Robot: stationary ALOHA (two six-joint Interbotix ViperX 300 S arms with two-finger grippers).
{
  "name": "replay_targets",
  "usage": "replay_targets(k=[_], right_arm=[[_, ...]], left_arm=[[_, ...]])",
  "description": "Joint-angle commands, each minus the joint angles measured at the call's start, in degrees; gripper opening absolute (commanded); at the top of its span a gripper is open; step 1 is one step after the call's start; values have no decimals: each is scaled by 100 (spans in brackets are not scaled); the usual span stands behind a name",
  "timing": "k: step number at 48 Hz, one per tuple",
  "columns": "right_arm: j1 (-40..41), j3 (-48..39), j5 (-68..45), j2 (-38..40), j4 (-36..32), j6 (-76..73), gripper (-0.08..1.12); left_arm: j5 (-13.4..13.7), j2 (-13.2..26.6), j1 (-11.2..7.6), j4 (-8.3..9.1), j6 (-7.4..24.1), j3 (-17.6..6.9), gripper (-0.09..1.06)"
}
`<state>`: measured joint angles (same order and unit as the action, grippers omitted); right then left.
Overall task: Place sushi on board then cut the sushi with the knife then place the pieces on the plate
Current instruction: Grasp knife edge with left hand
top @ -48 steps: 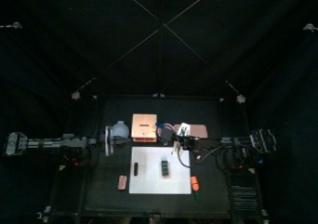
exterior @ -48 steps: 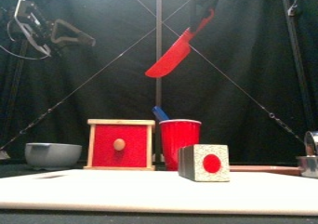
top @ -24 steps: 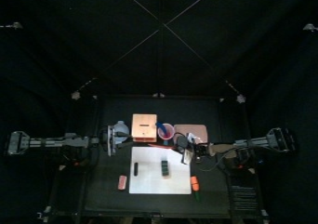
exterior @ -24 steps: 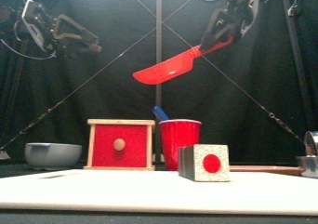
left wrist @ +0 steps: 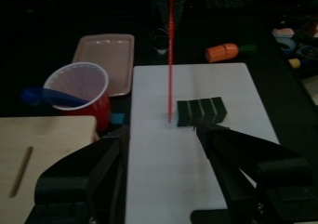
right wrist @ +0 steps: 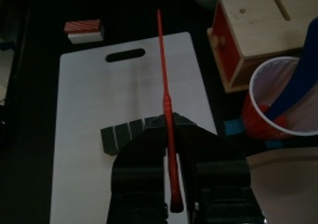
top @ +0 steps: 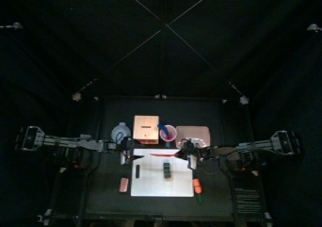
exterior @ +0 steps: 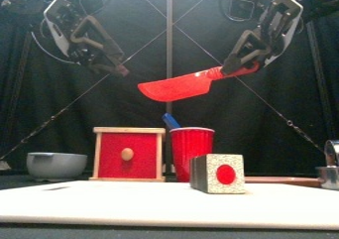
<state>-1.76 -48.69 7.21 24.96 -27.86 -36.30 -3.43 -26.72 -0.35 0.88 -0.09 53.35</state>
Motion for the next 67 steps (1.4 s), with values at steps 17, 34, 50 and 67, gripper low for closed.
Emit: replay_targets(k=[17,34,50,67], right_arm=[[18,0,-193,53,-316,9,30],[-26,-44,-202,53,-325,9,30],[-44,-70,-202,53,-316,9,30],[-114,-167,-202,-35,-158,-70,30]], left_arm=[[-18,1257,-97,-141,44,-738,92],[-18,1881,-97,167,35,-1222,90],[9,1907,-105,299,35,-1257,68],[9,1969,-158,299,44,-1222,44]])
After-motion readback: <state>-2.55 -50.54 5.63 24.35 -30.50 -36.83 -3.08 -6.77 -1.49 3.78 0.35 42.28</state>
